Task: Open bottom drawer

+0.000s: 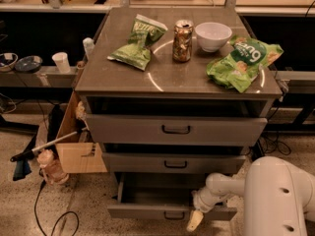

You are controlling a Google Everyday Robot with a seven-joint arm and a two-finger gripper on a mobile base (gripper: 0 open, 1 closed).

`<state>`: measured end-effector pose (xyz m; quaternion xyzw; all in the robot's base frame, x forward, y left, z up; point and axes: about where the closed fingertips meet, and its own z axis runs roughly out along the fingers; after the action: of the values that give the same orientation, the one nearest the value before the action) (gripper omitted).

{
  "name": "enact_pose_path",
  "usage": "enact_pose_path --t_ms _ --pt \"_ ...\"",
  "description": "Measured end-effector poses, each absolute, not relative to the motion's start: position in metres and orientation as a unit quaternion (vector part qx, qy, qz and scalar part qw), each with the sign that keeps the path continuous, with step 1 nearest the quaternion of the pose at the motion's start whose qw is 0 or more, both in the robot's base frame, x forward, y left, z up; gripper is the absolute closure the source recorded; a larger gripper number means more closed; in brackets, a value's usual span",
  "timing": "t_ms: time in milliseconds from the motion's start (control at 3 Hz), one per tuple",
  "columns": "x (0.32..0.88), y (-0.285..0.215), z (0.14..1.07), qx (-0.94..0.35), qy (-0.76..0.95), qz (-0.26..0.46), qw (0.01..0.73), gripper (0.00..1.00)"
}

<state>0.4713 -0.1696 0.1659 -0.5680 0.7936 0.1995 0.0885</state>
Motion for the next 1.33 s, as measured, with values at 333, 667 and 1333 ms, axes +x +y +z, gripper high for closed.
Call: enact_pose_path --t_ms 333,667,1333 --pt "0.462 -0.162 0.169 -0.578 0.787 0.198 0.086 0.00" --pt "0.441 -0.177 0.188 -0.564 0.800 0.175 0.104 0.00" --pt "0.381 -0.224 0.248 -0.532 0.826 0.105 0.154 0.00"
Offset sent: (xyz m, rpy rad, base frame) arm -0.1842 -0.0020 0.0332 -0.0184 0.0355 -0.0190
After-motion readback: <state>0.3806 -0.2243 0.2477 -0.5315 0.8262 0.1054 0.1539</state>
